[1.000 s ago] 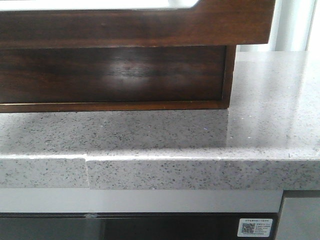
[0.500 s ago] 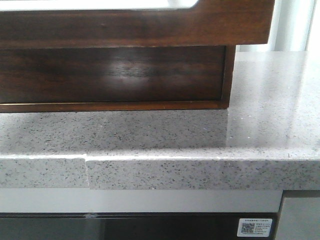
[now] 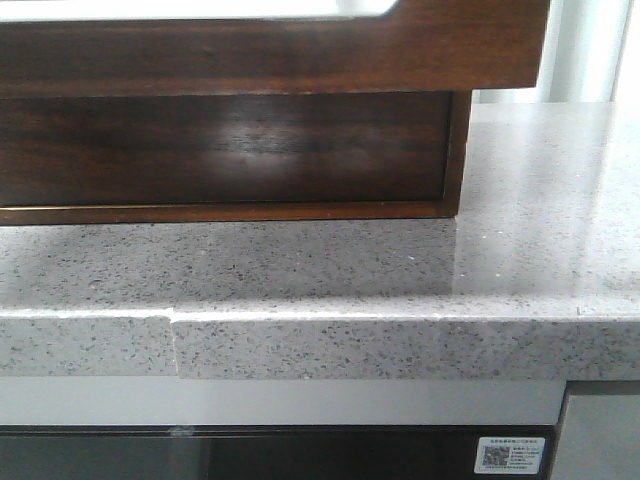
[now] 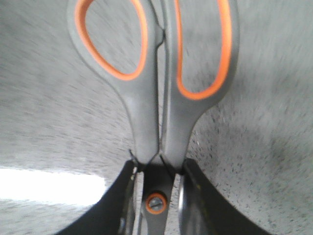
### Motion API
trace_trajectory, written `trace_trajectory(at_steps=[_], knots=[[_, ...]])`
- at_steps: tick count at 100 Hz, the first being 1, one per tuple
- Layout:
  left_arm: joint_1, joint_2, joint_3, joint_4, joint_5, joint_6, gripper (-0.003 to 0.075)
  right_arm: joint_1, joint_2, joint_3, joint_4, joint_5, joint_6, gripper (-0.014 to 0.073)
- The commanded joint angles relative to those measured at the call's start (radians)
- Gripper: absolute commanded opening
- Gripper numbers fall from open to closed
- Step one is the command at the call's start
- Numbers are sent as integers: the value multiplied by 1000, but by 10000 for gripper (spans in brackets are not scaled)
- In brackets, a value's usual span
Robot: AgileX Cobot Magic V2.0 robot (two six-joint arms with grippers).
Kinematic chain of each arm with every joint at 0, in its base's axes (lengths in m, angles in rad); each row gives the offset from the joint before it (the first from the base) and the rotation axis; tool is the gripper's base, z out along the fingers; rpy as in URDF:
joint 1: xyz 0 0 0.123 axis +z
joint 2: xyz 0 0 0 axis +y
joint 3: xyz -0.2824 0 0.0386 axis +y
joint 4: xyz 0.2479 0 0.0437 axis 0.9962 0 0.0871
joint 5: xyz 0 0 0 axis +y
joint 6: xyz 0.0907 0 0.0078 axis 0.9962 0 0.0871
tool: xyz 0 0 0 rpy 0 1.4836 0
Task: Put scissors in drawer with both arms
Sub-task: 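Lift the scissors with the right gripper and carry them over the drawer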
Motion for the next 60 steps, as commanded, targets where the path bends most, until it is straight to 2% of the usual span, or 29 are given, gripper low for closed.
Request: trace_trajectory(at_steps=[1, 24, 38, 48, 60], knots=[[-4, 12, -32, -27, -75, -12, 421, 31, -111, -29, 10, -62, -16, 39], [-4, 12, -32, -27, -75, -12, 421, 140, -254, -138, 10, -56, -32, 39], [-4, 12, -32, -27, -75, -12, 421, 244, -310, -212, 22, -56, -71, 39], [-4, 12, -32, -27, -75, -12, 421, 351, -335, -252, 53, -69, -138, 39], [-4, 12, -32, -27, -75, -12, 421, 501, -341, -265, 129, -97, -289, 39]])
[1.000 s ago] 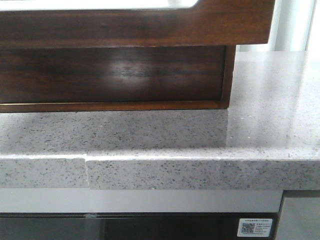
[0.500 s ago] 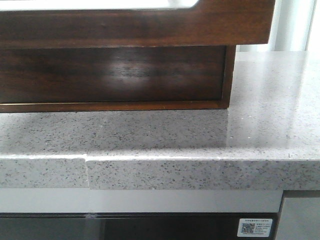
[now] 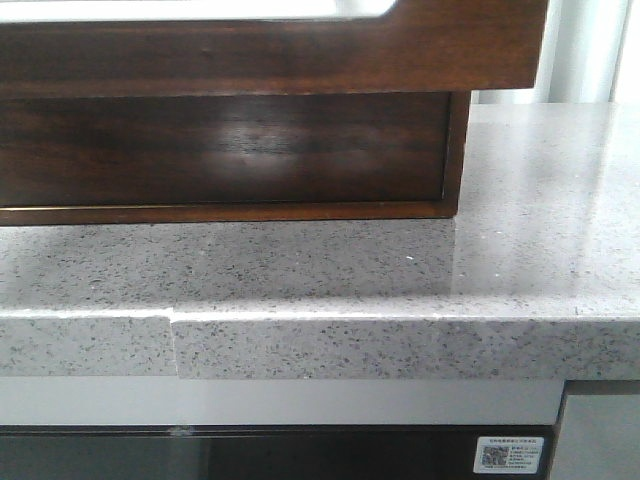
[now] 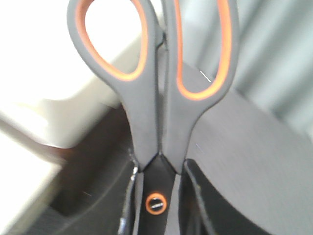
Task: Put scissors in drawer with both arms
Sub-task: 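Lift the scissors with the right gripper and carry them over the drawer, then lower the scissors into the open drawer and open the right gripper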
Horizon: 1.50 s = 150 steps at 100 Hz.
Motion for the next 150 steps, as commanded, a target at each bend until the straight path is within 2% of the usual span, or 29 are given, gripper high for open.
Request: trace_trajectory(at_steps=[1, 17, 31, 45, 72, 90, 136, 150], knots=[[-4, 12, -32, -27, -75, -12, 421, 97, -25, -39, 71, -98, -116, 39], [-4, 12, -32, -27, -75, -12, 421, 307, -12, -39, 97, -115, -332, 39], [-4, 12, -32, -27, -75, -12, 421, 434, 26, -39, 95, -117, -420, 39], [-4, 12, -32, -27, -75, -12, 421, 514, 88, -39, 43, -114, -432, 39], [-4, 12, -32, -27, -75, -12, 421, 686, 232, -39, -236, -110, -407, 39], [-4, 12, -32, -27, -75, -12, 421, 706, 314, -39, -377, -133, -317, 39], [-4, 12, -32, -27, -75, -12, 421, 706, 349, -39, -384, -77, -308, 47], [-4, 12, -32, -27, -75, -12, 421, 706, 349, -39, -404, -73, -281, 116]])
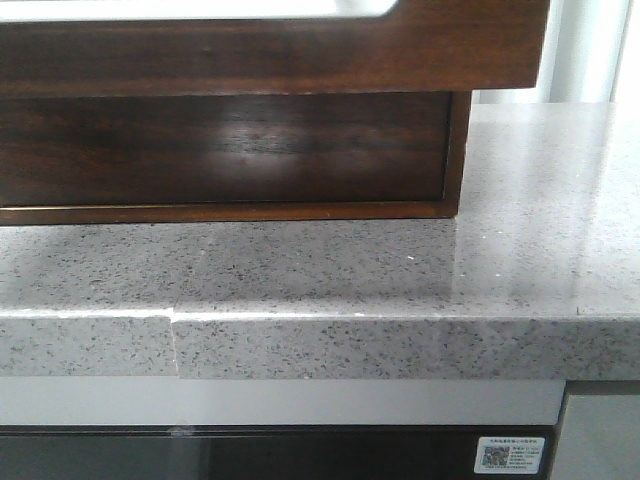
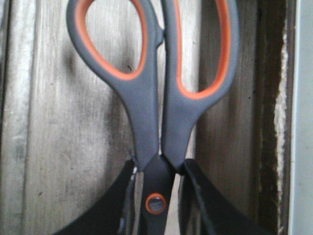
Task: Put scissors in drawer with both arms
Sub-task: 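Lower the scissors into the open drawer and open the right gripper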
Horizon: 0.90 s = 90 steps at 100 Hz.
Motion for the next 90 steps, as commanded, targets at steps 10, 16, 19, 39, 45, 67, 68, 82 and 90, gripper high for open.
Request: trace_trajectory(at_steps=[10, 16, 19, 39, 45, 67, 68, 82, 90], knots=[[-4, 12, -32, -27, -75, -12, 421, 0, -43, -32, -40, -44, 25, 195], [-4, 12, -32, -27, -75, -12, 421, 0, -43, -37, -40, -41, 25, 239], [-4, 12, -32, -27, -75, -12, 421, 0, -43, -42, -40, -36, 25, 248], [-4, 12, -32, -27, -75, -12, 421, 0, -45, -96, -40, 25, 46, 255], [-4, 12, -32, -27, -75, -12, 421, 0, -54, -119, -40, 54, 71, 255], [6, 12, -32, -27, -75, -12, 421, 0, -153, -163, -34, 181, 196, 253], [6, 12, -32, -27, -75, -12, 421, 0, -158, -163, -34, 184, 203, 253], [6, 12, -32, -28, -77, -12, 421, -8, -252, -153, -34, 237, 356, 253], [6, 12, -32, -28, -77, -12, 421, -32, -319, -103, -34, 223, 458, 253]])
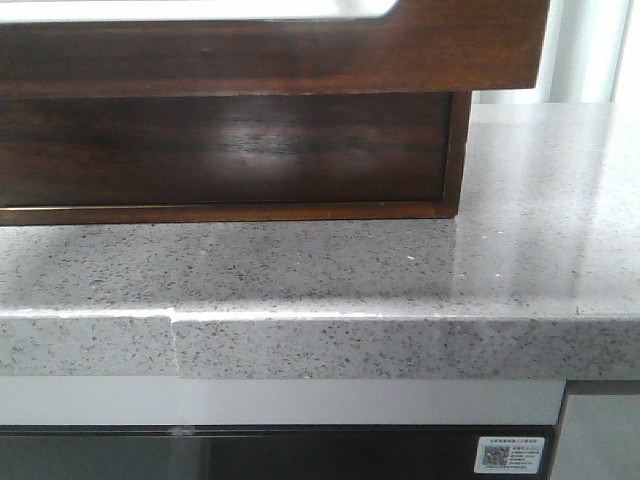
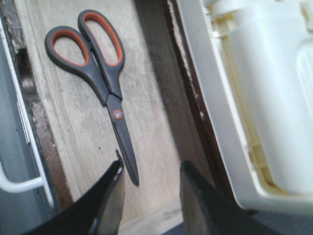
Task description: Put scissors in drawer with both arms
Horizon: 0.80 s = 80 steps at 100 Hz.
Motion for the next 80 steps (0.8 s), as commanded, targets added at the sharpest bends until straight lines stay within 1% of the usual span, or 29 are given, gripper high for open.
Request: trace_trajectory(at_steps=[1, 13, 30, 41, 49, 59, 70, 80], knots=[[0, 12, -32, -28, -77, -12, 421, -27, -105, 22, -18, -42, 123, 253], [0, 12, -32, -28, -77, -12, 421, -89, -239, 179, -18, -152, 255, 253], [0, 12, -32, -28, -77, -12, 421, -236, -455, 481, -18, -331, 451, 253], [0, 12, -32, -28, -77, -12, 421, -314, -582, 655, -18, -381, 533, 253], [0, 12, -32, -28, -77, -12, 421, -341, -651, 759, -18, -397, 570, 253], [0, 12, -32, -28, -77, -12, 421, -344, -731, 875, -18, -413, 610, 253], [0, 12, -32, -28, -77, -12, 421, -344, -783, 956, -16, -415, 614, 253], [0, 12, -32, -28, -77, -12, 421, -344, -795, 982, -16, -415, 616, 253]])
